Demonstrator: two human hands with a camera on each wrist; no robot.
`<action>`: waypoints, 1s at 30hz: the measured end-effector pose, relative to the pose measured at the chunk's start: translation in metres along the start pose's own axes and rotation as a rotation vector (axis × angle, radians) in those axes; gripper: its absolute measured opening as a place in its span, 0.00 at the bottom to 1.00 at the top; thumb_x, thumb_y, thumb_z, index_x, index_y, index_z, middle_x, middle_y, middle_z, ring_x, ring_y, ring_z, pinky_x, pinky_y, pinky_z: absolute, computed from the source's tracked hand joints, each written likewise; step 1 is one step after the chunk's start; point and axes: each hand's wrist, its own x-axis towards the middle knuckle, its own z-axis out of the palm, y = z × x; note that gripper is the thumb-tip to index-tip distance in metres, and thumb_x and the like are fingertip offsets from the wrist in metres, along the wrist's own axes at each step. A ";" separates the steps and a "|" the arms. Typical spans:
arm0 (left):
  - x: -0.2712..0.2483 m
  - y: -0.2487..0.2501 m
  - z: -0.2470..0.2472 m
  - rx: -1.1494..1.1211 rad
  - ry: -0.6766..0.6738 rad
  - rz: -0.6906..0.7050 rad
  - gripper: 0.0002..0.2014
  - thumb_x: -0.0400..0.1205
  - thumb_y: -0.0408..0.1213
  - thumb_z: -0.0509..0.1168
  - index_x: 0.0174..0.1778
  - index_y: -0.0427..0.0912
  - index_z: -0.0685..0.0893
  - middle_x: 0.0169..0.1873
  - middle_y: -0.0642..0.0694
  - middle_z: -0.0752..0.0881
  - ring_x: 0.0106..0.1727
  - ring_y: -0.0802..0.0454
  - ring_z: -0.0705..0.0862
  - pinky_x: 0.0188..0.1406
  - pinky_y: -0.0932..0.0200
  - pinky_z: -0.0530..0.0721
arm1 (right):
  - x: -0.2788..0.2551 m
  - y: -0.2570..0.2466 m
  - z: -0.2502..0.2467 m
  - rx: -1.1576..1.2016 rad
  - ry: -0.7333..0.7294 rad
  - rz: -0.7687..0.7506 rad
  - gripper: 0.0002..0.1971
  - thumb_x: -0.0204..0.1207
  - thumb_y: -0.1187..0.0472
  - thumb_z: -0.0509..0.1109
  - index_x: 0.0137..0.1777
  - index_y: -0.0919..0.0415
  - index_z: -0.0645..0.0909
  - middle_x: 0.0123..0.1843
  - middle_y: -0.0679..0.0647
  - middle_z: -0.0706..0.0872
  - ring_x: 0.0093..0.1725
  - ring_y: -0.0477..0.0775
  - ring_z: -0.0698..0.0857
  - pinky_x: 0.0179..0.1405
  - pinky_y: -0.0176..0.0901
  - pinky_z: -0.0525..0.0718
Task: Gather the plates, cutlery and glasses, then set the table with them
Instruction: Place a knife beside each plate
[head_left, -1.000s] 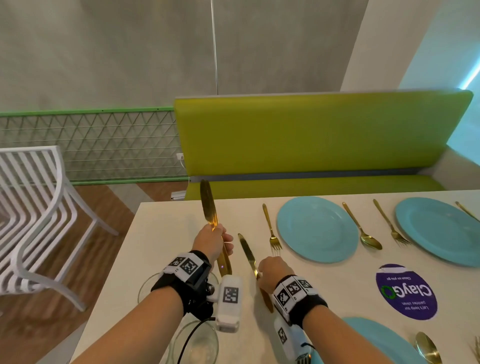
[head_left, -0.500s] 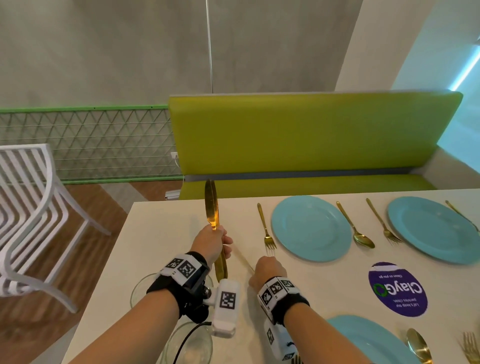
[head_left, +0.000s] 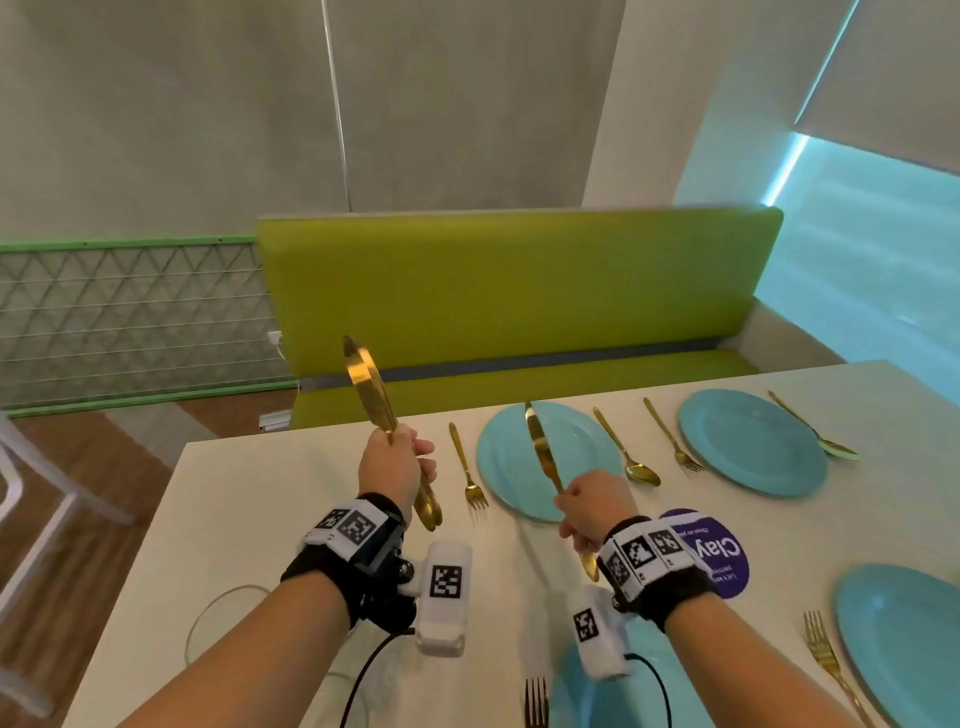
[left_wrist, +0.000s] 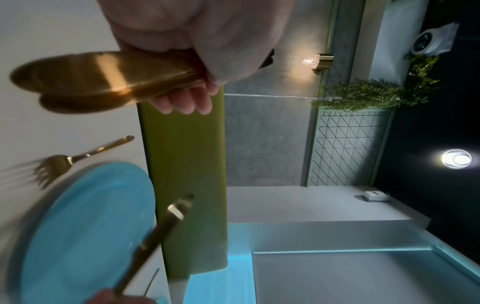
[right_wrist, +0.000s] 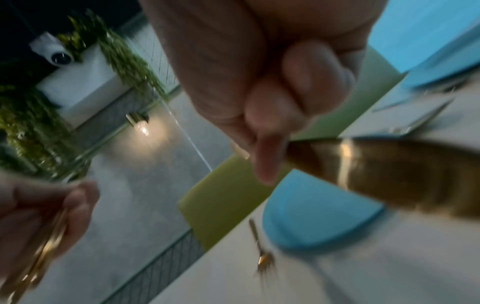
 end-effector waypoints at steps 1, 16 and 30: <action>-0.001 0.002 0.003 -0.003 -0.012 -0.001 0.13 0.87 0.36 0.49 0.38 0.44 0.71 0.33 0.44 0.79 0.27 0.51 0.75 0.30 0.57 0.77 | -0.003 0.008 -0.014 0.064 0.017 0.025 0.12 0.82 0.61 0.58 0.42 0.64 0.80 0.36 0.57 0.88 0.31 0.57 0.87 0.33 0.44 0.87; -0.014 0.022 0.104 0.009 -0.124 0.028 0.12 0.87 0.37 0.51 0.38 0.45 0.72 0.33 0.45 0.80 0.27 0.52 0.75 0.30 0.59 0.78 | 0.016 0.098 -0.155 0.032 0.583 0.056 0.20 0.80 0.51 0.60 0.37 0.64 0.87 0.41 0.58 0.92 0.47 0.60 0.87 0.57 0.49 0.79; 0.017 -0.019 0.161 0.128 -0.077 -0.075 0.10 0.87 0.38 0.50 0.45 0.43 0.74 0.35 0.45 0.80 0.29 0.52 0.76 0.31 0.59 0.79 | 0.151 0.125 -0.141 -0.115 0.191 0.158 0.15 0.75 0.58 0.72 0.60 0.62 0.82 0.55 0.58 0.86 0.56 0.57 0.85 0.55 0.45 0.85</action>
